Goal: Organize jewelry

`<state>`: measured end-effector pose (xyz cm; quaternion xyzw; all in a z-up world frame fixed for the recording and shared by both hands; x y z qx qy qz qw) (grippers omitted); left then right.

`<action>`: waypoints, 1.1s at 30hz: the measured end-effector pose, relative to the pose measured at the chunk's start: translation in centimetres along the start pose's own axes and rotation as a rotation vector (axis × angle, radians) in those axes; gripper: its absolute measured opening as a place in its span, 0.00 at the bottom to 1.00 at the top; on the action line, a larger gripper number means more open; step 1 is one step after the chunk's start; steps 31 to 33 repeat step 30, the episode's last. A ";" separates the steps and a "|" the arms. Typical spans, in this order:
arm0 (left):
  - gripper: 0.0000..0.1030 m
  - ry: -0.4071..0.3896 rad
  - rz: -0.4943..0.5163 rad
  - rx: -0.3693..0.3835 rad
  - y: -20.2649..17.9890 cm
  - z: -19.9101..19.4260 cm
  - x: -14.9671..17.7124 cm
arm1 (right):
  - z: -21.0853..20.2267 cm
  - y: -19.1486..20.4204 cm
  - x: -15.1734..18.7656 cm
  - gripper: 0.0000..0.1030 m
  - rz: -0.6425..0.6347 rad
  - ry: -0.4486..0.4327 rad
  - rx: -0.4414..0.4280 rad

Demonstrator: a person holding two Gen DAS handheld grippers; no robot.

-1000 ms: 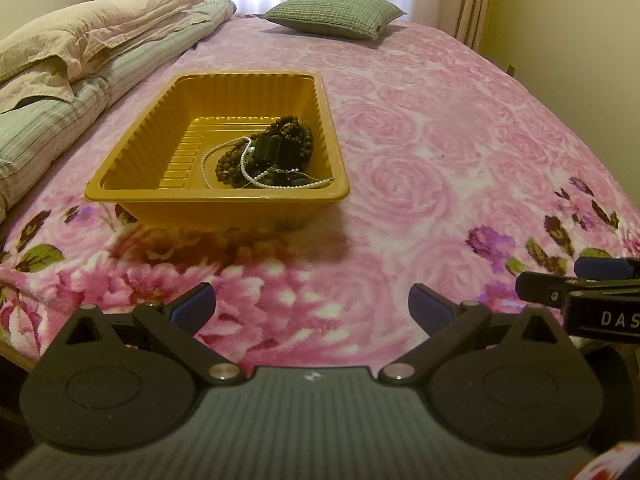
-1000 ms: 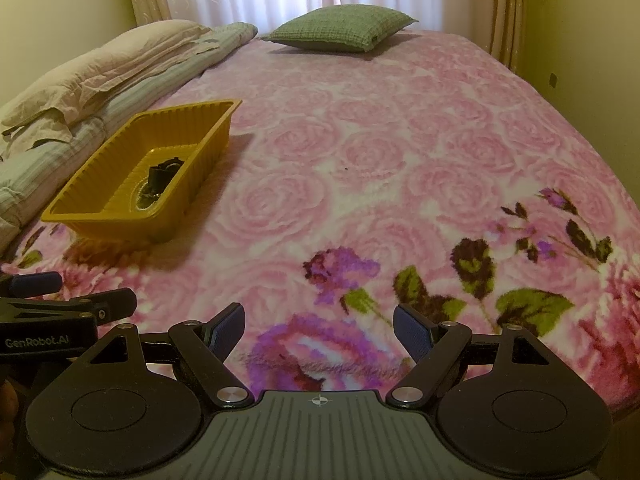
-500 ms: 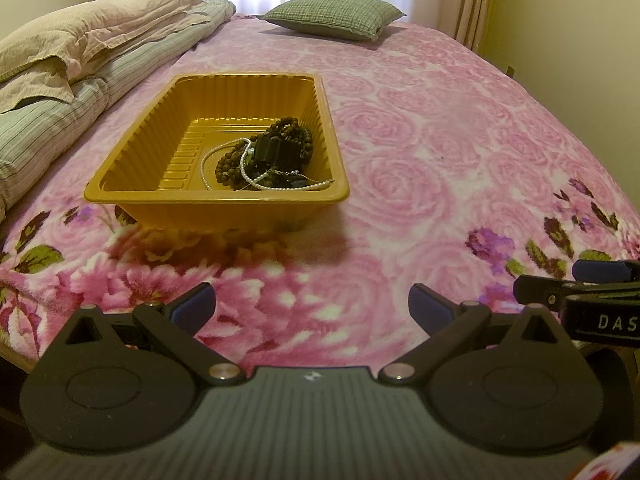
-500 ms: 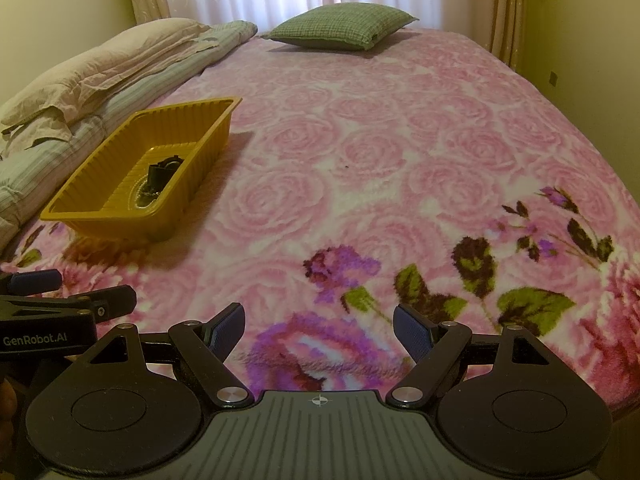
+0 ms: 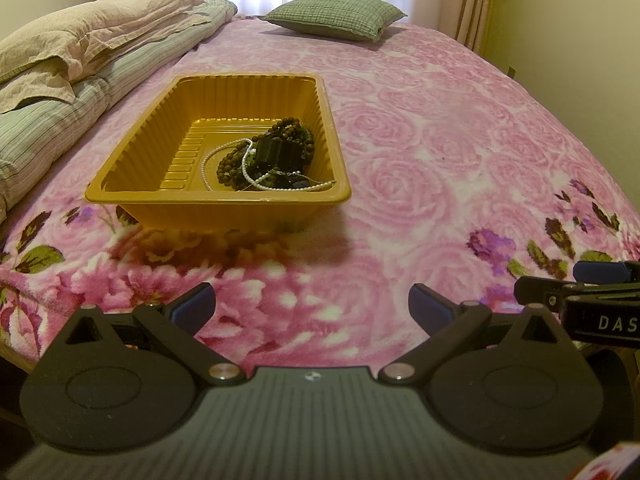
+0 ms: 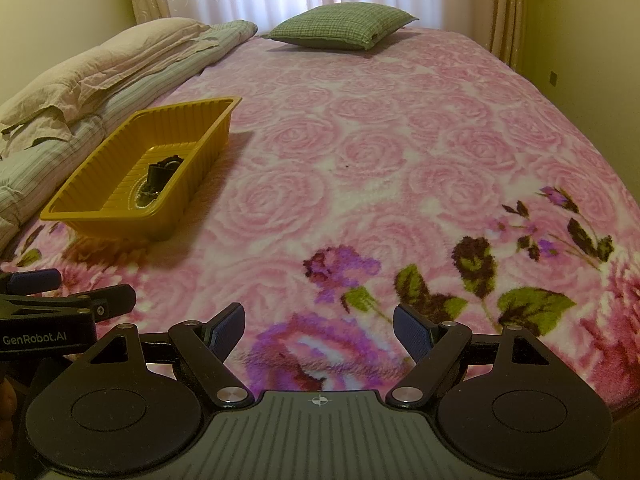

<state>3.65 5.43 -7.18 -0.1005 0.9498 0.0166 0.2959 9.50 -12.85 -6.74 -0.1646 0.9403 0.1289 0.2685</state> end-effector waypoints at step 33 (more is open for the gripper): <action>0.99 -0.032 -0.006 0.000 0.1 -0.1 -0.6 | 0.0 0.0 0.0 0.79 0.000 0.000 0.001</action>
Point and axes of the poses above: each gripper's, at about its wrist camera, not at the fingertips, and z roughly the way its jaws point, y to its left, x to its underside, the point moved 7 cm from there along z, roughly the way its jaws point, and after that the axes turned 9 degrees about y, right-handed, at the moved point
